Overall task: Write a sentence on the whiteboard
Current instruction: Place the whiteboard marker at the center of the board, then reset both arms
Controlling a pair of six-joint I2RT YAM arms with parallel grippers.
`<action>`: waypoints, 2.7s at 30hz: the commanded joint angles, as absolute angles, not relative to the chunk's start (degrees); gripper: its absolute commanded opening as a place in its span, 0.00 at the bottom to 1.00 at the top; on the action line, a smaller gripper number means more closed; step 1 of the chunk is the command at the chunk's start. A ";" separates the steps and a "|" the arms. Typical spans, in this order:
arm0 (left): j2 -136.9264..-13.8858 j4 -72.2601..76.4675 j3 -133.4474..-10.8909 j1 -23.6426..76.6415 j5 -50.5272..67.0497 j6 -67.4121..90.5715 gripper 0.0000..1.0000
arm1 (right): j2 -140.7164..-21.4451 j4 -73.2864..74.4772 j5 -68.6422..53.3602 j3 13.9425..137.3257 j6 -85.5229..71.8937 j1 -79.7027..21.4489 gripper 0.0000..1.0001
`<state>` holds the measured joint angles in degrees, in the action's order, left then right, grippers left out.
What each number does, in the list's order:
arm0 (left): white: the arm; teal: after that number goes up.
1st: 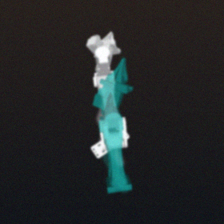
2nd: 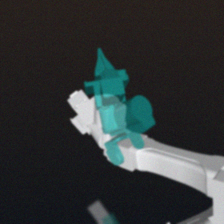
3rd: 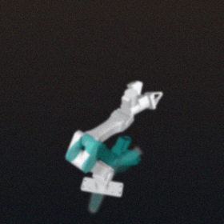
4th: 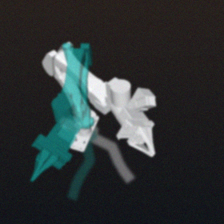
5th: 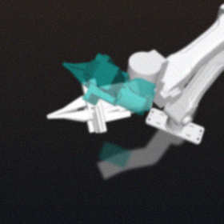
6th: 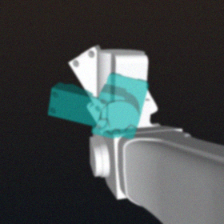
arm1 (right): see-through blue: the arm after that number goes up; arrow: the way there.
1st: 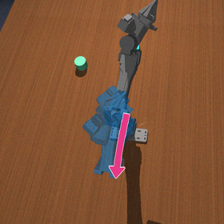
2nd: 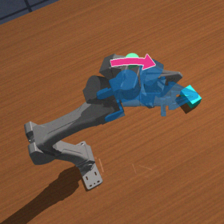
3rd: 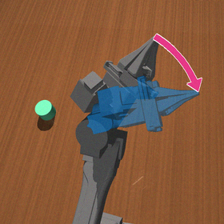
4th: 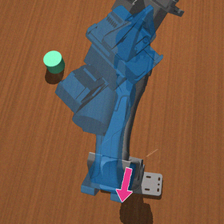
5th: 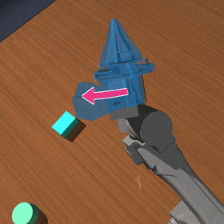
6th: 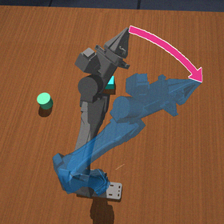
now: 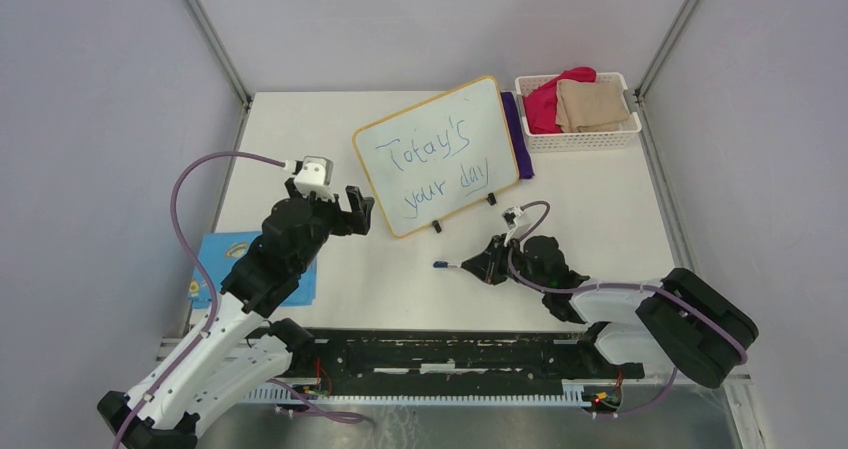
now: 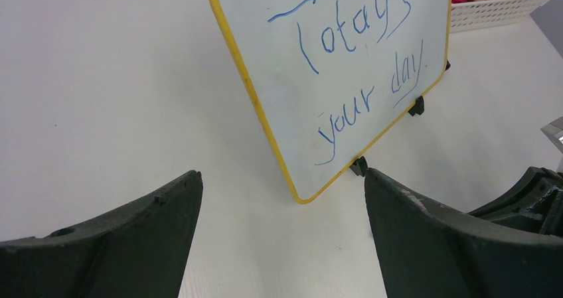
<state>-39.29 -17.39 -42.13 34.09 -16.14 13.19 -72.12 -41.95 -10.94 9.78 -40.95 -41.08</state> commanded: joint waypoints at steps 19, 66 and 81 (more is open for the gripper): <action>-38.93 -14.90 -41.86 33.88 -18.40 13.36 0.95 | -77.98 -41.89 -11.69 10.04 -40.65 -37.97 0.11; -39.86 -14.88 -41.80 33.84 -18.74 13.61 0.95 | -77.91 -39.69 -7.75 4.16 -36.27 -31.49 0.40; -39.02 -14.84 -42.01 33.87 -17.56 13.93 0.95 | -55.98 -17.30 3.27 9.89 -17.02 -38.40 0.50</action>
<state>-39.83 -17.43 -41.78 34.09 -17.87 13.21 -57.63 -26.11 -1.87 4.99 -26.30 -33.06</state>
